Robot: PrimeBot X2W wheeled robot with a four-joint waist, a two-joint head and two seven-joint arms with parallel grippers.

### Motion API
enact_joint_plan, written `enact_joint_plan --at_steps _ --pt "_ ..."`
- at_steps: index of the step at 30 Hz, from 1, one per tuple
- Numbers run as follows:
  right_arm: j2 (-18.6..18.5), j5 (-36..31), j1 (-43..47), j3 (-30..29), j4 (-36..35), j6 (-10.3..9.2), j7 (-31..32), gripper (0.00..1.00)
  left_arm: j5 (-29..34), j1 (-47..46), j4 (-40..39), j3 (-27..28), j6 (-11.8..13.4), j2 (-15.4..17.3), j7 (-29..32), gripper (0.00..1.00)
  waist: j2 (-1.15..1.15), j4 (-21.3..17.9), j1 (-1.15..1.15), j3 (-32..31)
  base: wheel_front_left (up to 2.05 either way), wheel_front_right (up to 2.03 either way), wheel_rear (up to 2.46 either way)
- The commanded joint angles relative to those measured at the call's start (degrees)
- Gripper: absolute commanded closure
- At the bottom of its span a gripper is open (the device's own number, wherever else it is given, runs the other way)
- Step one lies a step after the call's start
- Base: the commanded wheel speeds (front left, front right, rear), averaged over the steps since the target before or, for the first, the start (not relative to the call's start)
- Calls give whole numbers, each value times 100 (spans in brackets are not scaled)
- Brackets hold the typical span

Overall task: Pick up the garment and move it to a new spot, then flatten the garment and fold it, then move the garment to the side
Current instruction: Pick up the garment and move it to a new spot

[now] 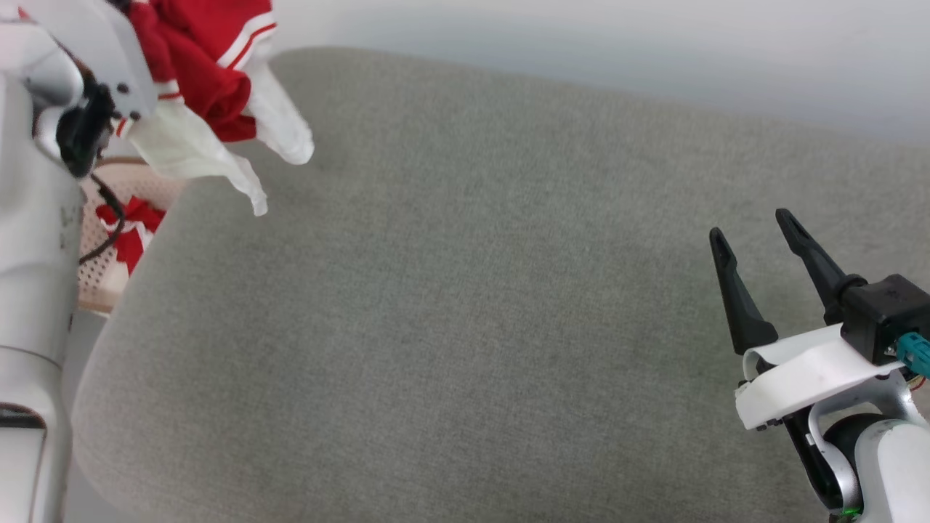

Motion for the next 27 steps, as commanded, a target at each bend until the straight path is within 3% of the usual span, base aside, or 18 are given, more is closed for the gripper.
enact_joint_plan --at_steps 1,13,27 --pt "43 39 117 -52 19 -4 -54 0 37 -69 -141 -64 -15 11 57 100 0 -66 0 -328 0 0 0" --pt "124 -50 355 -617 13 -4 -174 0 -317 310 -1849 -398 4 104 1114 100 0 -709 0 -620 0 0 0" --pt "53 -176 414 -1453 104 -4 -303 0 -604 1415 -5169 -613 845 21 2748 100 0 -1853 0 -404 0 0 0"
